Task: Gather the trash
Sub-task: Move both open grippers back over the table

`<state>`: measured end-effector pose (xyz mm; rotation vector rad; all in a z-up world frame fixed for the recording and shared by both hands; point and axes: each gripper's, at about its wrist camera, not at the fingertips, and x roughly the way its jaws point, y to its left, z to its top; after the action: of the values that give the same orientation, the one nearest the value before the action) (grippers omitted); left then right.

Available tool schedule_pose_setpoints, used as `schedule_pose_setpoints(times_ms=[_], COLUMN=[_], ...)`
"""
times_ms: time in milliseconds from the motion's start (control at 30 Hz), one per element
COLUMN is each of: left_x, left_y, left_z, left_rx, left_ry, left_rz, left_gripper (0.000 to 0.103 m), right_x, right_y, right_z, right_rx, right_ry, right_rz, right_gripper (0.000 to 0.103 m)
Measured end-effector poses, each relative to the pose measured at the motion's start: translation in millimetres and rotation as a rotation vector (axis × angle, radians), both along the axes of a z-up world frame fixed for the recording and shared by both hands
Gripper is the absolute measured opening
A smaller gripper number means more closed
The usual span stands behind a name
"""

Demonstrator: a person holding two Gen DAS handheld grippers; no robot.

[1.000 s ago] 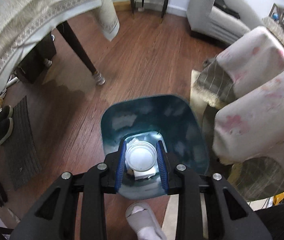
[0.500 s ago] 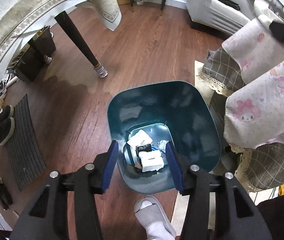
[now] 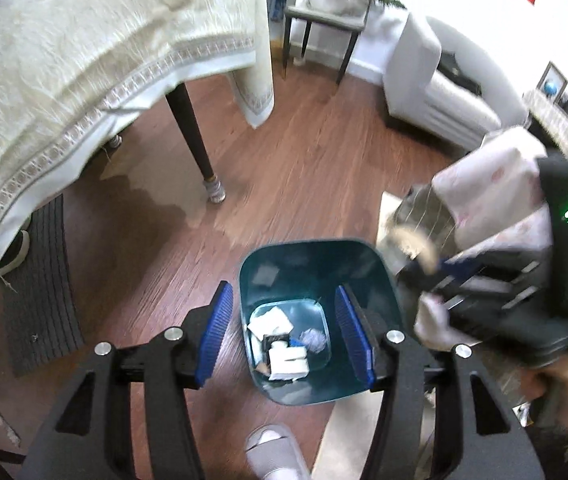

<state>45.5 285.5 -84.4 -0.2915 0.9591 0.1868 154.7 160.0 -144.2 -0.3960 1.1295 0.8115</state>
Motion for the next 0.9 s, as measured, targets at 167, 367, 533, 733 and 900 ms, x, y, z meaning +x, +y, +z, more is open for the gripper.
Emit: schedule_pose_setpoints(times_ms=[167,367,533,733,900], left_x=[-2,-2,-4,0,7], left_y=[0,-2,-6,-13,-25], left_z=[22,44,60,71,81], left_rx=[-0.008,-0.028,-0.034,-0.024,-0.026], left_ry=[-0.062,-0.119,-0.153,-0.176,-0.194], left_rz=[0.016,0.021,0.007,0.004,-0.013], left_gripper=[0.057,0.057,0.057,0.057,0.057], right_x=[-7,-10,-9,-6,-7], right_y=[9,11,4,-2,-14], right_z=[-30,-53,-68,-57,-33], right_rx=[-0.059,-0.112,-0.153,-0.133,-0.087], right_ry=[0.038,0.067,0.092,0.084,0.067], right_rz=[0.029,0.037,0.024,0.021,0.031], right_gripper=[0.018,0.018,0.042,0.042,0.042])
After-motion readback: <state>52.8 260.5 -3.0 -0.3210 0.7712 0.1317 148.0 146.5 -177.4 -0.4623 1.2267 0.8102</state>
